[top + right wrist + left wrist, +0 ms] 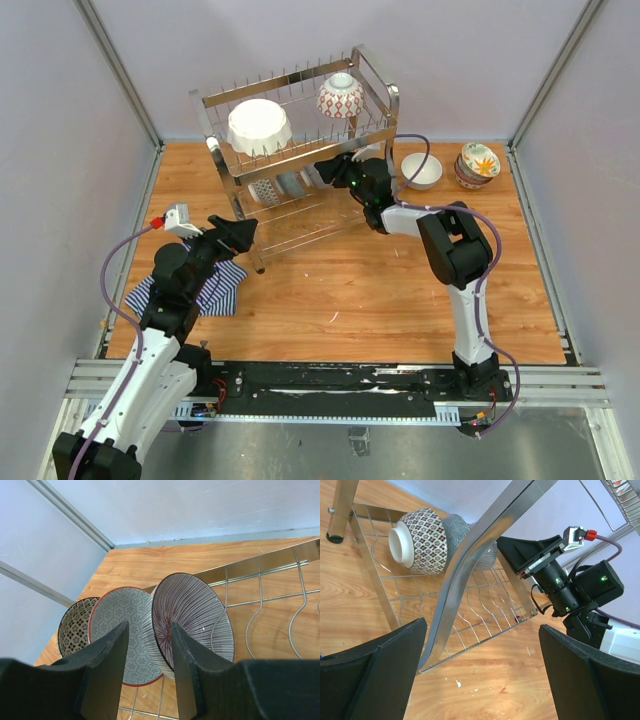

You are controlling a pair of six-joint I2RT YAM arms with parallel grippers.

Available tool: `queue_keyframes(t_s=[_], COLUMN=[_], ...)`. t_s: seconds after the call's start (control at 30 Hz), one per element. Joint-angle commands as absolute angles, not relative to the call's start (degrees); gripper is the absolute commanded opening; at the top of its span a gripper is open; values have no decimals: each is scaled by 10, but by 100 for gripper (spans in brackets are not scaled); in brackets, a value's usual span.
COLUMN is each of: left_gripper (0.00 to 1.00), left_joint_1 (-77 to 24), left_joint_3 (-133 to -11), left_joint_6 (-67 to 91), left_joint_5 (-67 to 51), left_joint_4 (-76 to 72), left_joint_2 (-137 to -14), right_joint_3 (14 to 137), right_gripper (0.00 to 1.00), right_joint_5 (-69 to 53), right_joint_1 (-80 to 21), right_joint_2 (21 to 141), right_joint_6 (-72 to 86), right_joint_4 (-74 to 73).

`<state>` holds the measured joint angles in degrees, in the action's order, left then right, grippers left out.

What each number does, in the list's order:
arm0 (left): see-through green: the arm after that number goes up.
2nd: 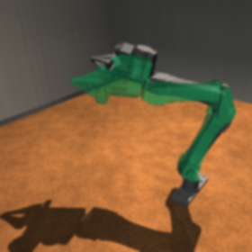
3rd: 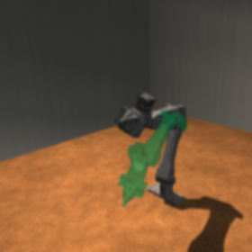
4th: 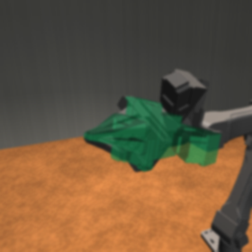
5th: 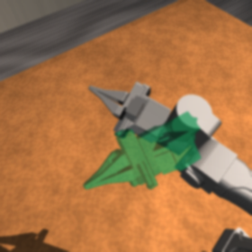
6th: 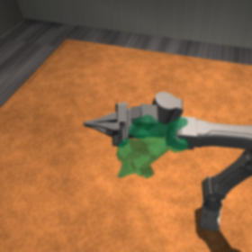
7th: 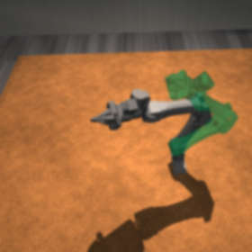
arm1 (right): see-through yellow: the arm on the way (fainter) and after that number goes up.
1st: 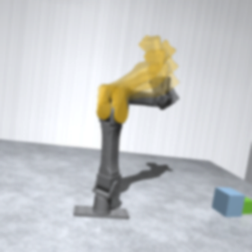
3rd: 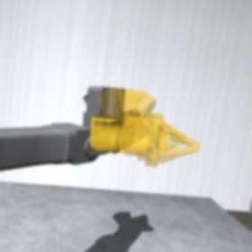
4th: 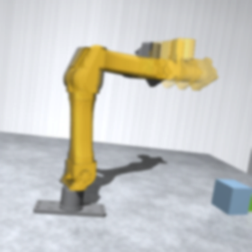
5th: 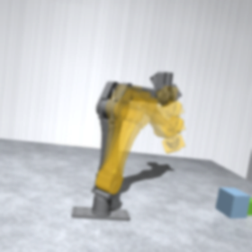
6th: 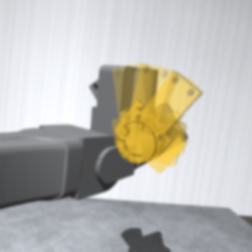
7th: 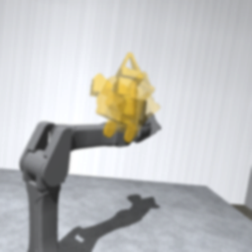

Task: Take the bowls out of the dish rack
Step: Pick up the bowl from the dish rack.

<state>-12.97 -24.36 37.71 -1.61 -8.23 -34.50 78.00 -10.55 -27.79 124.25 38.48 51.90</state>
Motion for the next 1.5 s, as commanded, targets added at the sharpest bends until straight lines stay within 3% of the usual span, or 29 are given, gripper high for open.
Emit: queue_keyframes(t_s=[0.0,1.47], left_gripper=[100,100], left_joint_1=[-133,-133], left_joint_3=[-240,-231], left_joint_6=[369,369], left_joint_5=[-13,-16], left_joint_4=[-98,-105], left_joint_2=[-339,-338], right_joint_3=[794,781], right_gripper=[40,33], right_joint_5=[-127,-101], right_joint_1=[-262,-288], right_joint_2=[1260,1265], right_joint_6=[424,401], right_joint_4=[512,465])
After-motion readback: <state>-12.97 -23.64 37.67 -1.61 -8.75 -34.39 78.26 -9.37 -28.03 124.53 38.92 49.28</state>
